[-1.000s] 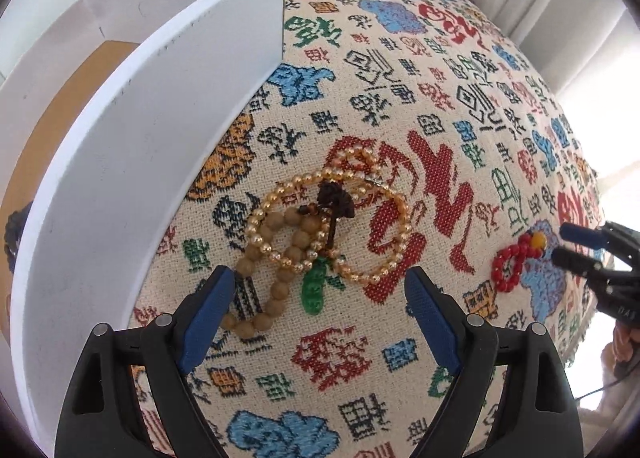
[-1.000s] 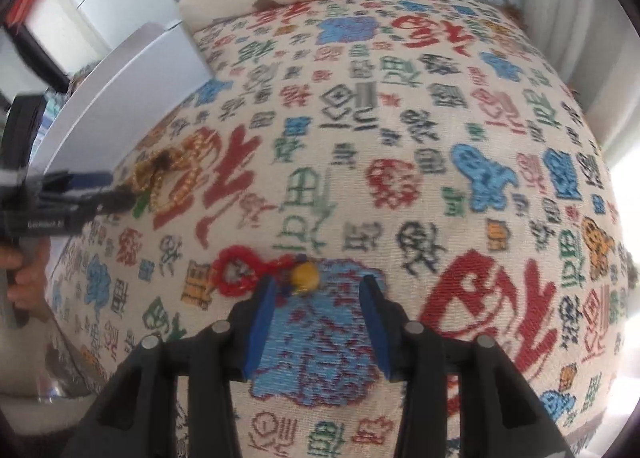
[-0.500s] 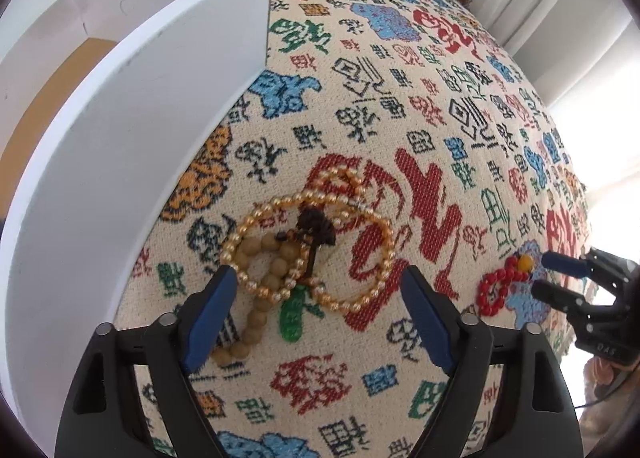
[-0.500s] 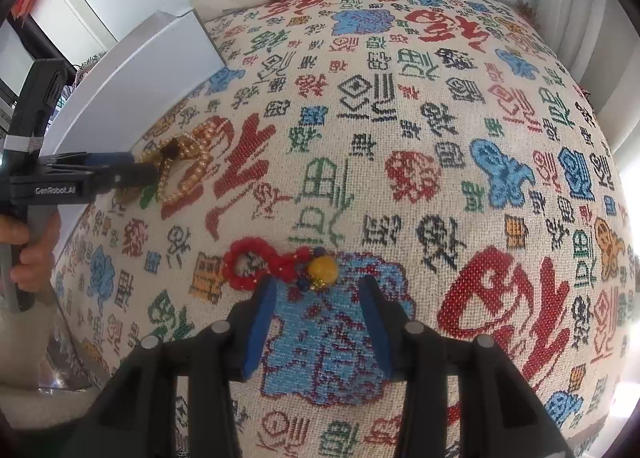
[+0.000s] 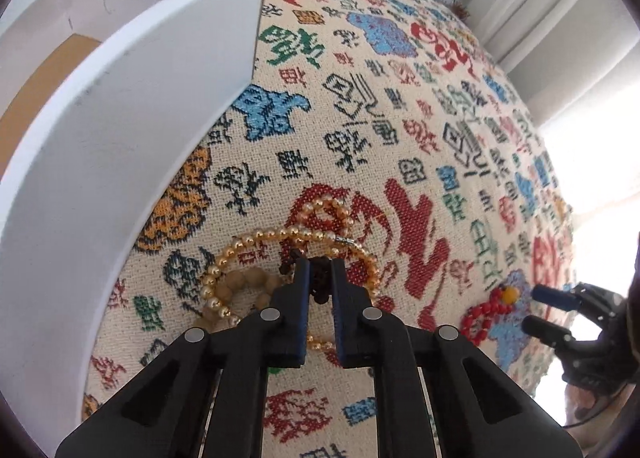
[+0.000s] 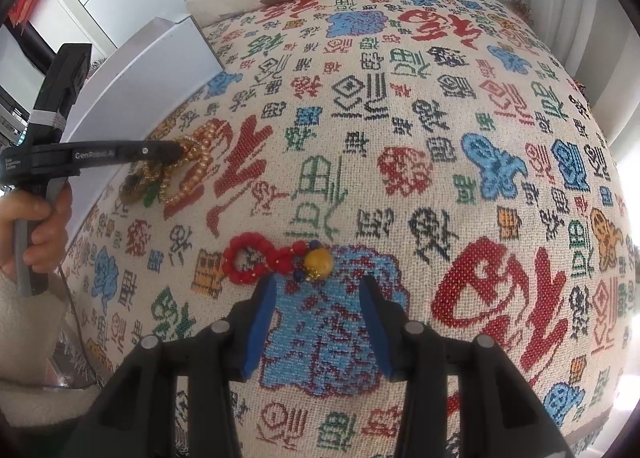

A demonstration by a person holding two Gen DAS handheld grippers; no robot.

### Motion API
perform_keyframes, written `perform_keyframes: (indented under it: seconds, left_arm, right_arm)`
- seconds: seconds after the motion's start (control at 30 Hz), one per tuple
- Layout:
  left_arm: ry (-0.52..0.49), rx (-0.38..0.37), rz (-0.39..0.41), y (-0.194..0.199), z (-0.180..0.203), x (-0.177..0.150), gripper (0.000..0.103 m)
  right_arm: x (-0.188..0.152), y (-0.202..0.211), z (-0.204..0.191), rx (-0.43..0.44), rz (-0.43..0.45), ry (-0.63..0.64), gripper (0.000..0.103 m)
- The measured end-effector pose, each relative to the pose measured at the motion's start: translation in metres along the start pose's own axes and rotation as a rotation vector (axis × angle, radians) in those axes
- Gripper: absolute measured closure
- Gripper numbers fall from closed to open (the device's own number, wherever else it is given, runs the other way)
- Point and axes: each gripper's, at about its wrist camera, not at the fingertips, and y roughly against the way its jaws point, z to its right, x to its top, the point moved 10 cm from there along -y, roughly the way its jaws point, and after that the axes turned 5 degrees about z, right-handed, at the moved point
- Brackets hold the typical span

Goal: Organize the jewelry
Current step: 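Lower the left tool onto the wooden bead strand while the right tool holds the red bracelet, then carry the wooden strand and red bracelet into the white box and open both tools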

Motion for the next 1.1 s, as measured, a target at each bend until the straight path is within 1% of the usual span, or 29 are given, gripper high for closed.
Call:
perform_keyframes:
  seconds: [0.07, 0.27, 0.4, 0.47, 0.53, 0.67, 0.77, 0.8, 0.87, 0.93, 1.03, 1.1]
  left_arm:
    - [0.047, -0.039, 0.018, 0.012, -0.002, 0.002, 0.095]
    - [0.151, -0.091, 0.048, 0.037, -0.017, 0.003, 0.095]
    - [0.160, -0.080, 0.053, 0.047, -0.021, -0.001, 0.095]
    - [0.164, -0.080, 0.051, 0.049, -0.021, -0.004, 0.095]
    - [0.166, -0.081, 0.047, 0.050, -0.021, -0.007, 0.095]
    - [0.163, -0.087, 0.044, 0.052, -0.020, -0.014, 0.095]
    - [0.157, -0.090, 0.037, 0.054, -0.019, -0.019, 0.095]
    - [0.156, -0.090, 0.034, 0.054, -0.019, -0.020, 0.095]
    - [0.154, -0.092, 0.032, 0.055, -0.018, -0.022, 0.095]
    - [0.155, -0.095, 0.035, 0.055, -0.018, -0.023, 0.095]
    - [0.157, -0.098, 0.035, 0.056, -0.017, -0.024, 0.095]
    - [0.158, -0.097, 0.033, 0.056, -0.017, -0.025, 0.095]
  right_arm:
    - [0.000, 0.001, 0.001, 0.000, 0.000, 0.009, 0.059]
    - [0.000, -0.005, 0.001, 0.008, -0.005, 0.041, 0.059]
    - [0.006, -0.001, -0.015, 0.053, 0.020, 0.090, 0.059]
    - [0.010, 0.000, -0.027, 0.081, 0.038, 0.135, 0.059]
    - [0.012, -0.004, -0.039, 0.104, 0.030, 0.189, 0.059]
    - [0.012, -0.016, -0.043, 0.046, 0.003, 0.285, 0.059]
    - [0.009, -0.020, -0.046, 0.027, -0.016, 0.394, 0.059]
    - [0.006, -0.022, -0.045, 0.017, -0.044, 0.427, 0.059]
    - [-0.008, -0.028, -0.046, 0.023, -0.134, 0.493, 0.059]
    - [-0.017, -0.030, -0.049, 0.025, -0.173, 0.545, 0.060]
    - [-0.017, -0.031, -0.050, 0.012, -0.173, 0.556, 0.060]
    - [-0.011, -0.030, -0.049, -0.015, -0.144, 0.570, 0.060]
